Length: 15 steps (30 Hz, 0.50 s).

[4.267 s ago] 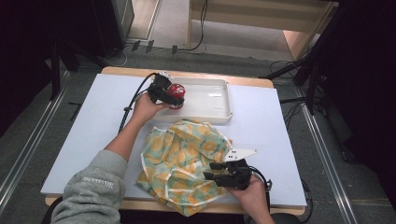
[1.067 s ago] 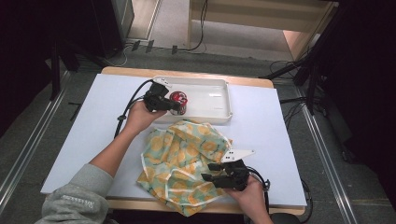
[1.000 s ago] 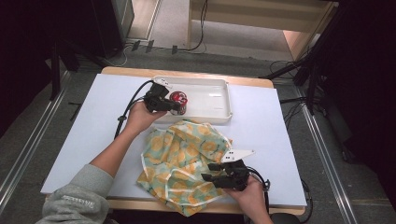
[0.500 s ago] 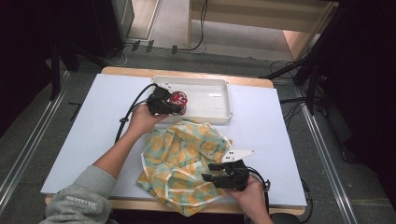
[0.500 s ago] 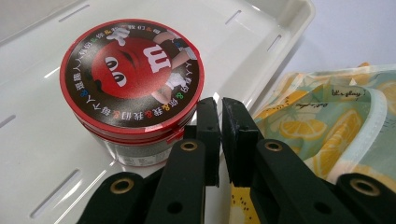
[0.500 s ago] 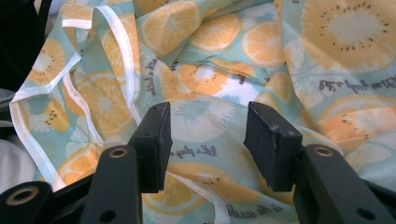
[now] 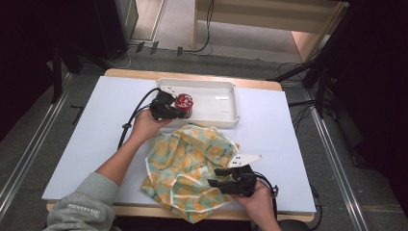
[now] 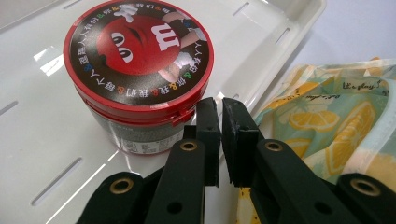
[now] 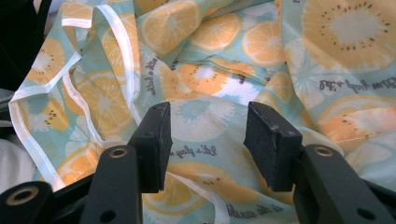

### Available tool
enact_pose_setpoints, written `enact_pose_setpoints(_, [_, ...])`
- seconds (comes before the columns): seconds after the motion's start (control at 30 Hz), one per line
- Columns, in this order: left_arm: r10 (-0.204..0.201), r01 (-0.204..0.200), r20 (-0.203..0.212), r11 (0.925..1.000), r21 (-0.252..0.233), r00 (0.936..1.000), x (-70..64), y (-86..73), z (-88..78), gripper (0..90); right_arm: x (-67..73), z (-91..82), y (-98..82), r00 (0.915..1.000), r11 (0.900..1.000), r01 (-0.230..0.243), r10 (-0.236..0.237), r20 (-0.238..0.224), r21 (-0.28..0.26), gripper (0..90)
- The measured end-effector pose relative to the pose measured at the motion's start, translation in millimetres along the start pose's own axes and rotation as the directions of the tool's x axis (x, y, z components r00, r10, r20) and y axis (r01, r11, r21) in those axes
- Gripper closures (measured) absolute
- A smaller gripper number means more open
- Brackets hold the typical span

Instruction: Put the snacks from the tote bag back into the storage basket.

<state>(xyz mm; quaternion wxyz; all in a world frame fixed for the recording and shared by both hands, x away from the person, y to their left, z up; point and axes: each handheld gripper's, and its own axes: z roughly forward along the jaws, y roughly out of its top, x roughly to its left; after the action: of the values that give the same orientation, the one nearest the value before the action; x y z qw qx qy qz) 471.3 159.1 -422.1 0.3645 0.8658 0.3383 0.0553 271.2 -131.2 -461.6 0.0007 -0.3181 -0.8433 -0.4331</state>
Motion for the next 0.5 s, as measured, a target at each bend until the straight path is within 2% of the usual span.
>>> enact_pose_setpoints(0.5, [-0.016,0.016,-0.010,0.9999,-0.004,0.9998,5.1,-2.9,-3.1,86.4,-0.3,-1.0,-0.2,1.0000,1.000,-0.002,0.002,0.001,-0.001,51.7])
